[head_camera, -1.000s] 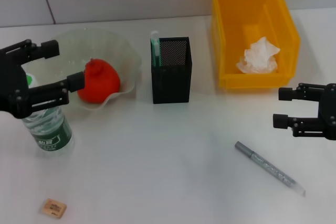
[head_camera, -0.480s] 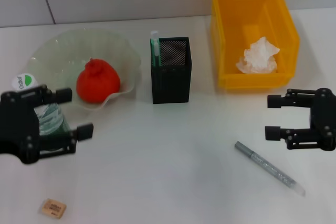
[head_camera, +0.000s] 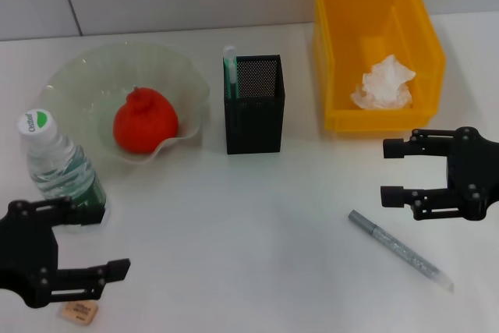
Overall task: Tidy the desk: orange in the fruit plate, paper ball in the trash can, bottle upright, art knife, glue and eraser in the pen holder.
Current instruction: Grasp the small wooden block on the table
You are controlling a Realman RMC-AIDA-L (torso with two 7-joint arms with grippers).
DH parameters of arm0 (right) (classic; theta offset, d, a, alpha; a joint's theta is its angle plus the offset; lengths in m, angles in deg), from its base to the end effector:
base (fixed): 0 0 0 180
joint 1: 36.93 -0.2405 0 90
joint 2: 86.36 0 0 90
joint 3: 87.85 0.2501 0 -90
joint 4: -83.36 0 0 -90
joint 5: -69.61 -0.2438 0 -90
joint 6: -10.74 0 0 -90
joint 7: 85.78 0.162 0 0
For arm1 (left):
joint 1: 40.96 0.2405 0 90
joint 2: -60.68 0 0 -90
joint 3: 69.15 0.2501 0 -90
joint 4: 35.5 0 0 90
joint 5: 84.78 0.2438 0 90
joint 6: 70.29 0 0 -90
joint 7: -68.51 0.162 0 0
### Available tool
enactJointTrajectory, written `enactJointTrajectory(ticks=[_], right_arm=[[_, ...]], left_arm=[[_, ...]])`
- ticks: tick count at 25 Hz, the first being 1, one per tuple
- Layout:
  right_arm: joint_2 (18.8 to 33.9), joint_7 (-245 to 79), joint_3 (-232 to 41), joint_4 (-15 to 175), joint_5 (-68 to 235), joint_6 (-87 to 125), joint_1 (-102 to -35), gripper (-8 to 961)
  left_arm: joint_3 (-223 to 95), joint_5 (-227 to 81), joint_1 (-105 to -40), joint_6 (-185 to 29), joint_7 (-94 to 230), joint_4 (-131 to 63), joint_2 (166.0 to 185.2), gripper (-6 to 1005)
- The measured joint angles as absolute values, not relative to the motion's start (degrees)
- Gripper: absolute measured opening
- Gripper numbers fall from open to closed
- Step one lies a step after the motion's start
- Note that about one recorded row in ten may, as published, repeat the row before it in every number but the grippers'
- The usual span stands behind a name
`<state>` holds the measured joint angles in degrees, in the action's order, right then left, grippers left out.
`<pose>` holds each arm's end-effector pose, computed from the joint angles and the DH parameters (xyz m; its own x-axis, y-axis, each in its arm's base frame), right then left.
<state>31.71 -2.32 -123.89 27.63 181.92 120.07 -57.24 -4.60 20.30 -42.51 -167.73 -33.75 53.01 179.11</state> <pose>0.2778 0.3029 0.0653 0.8067 -0.2706 -0.5254 -0.3790 -0.9190 -0.1086 -0.2331 0.2732 0.0594 0.8997 0.3085 0.3088 0.3750 -0.9083 -0.1853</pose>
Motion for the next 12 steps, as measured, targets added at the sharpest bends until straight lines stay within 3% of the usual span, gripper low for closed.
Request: enactJointTrajectory(ticks=[12], right_arm=[[31.69, -2.4, -123.9, 28.3, 182.7, 118.0, -58.1, 756]], left_arm=[[-3.5, 35.4, -47.9, -167.5, -46.1, 54.5, 179.24, 810]])
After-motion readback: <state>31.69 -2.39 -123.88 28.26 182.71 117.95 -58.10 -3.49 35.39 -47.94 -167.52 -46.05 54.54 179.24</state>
